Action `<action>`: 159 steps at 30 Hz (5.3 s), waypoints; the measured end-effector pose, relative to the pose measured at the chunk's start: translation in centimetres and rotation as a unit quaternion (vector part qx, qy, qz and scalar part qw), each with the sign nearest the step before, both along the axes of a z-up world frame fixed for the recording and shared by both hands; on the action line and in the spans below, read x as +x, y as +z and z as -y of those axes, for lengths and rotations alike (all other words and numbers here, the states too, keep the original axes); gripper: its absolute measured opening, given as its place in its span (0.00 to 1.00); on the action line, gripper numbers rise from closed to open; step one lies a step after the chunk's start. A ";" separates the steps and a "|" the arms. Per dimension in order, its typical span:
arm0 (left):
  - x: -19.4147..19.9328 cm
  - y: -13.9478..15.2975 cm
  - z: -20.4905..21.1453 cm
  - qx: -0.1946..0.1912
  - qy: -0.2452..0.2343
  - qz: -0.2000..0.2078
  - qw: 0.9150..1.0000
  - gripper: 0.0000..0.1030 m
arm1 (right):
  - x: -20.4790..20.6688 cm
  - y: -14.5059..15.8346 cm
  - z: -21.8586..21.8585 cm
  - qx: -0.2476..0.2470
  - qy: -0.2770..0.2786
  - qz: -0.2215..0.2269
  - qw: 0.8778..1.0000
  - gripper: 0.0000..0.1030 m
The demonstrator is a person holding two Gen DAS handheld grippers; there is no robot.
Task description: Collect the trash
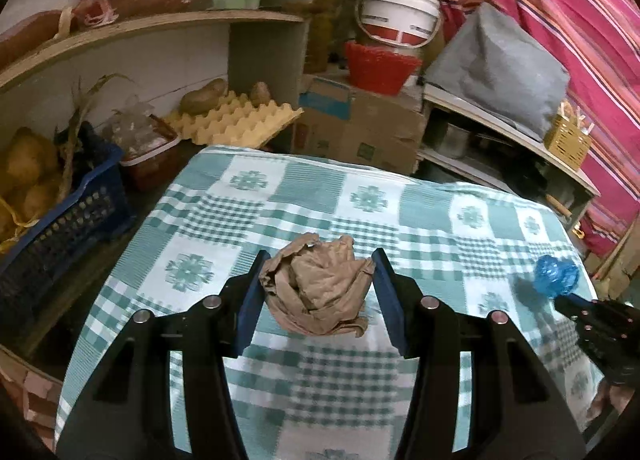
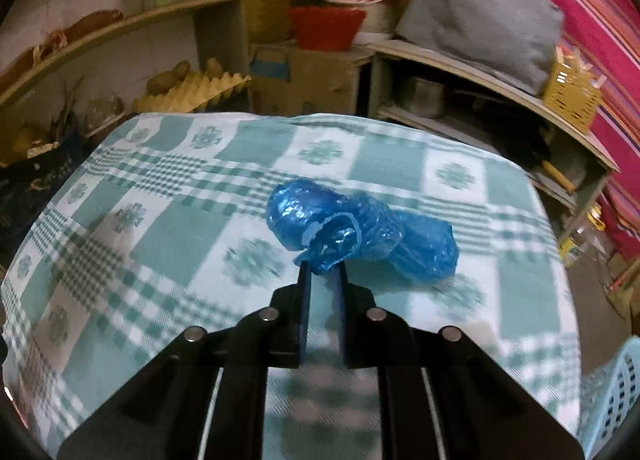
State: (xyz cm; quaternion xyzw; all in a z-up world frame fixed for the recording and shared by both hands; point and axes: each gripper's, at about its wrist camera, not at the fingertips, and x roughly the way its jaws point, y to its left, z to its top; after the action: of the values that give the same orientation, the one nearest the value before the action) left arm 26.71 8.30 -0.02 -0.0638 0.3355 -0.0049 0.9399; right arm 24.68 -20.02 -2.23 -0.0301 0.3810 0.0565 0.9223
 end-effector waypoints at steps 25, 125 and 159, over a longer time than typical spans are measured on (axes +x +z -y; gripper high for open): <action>-3.9 -1.7 12.8 0.038 -0.073 0.007 0.997 0.49 | -7.7 1.7 11.9 0.036 -0.078 0.041 0.995 0.67; -14.1 3.5 33.6 0.047 -0.203 0.106 0.972 0.95 | -22.5 2.9 30.3 0.013 -0.253 0.095 0.963 0.93; -27.8 -2.1 9.0 0.086 -0.042 0.143 0.985 0.95 | -29.2 1.1 2.8 0.016 -0.080 0.166 0.983 0.95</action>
State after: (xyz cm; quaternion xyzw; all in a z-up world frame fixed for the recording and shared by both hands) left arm -1.11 -0.71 -2.12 0.0331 0.1996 -0.0247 0.9790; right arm -4.50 -22.78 -1.15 0.0064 0.2232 -0.0174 0.9746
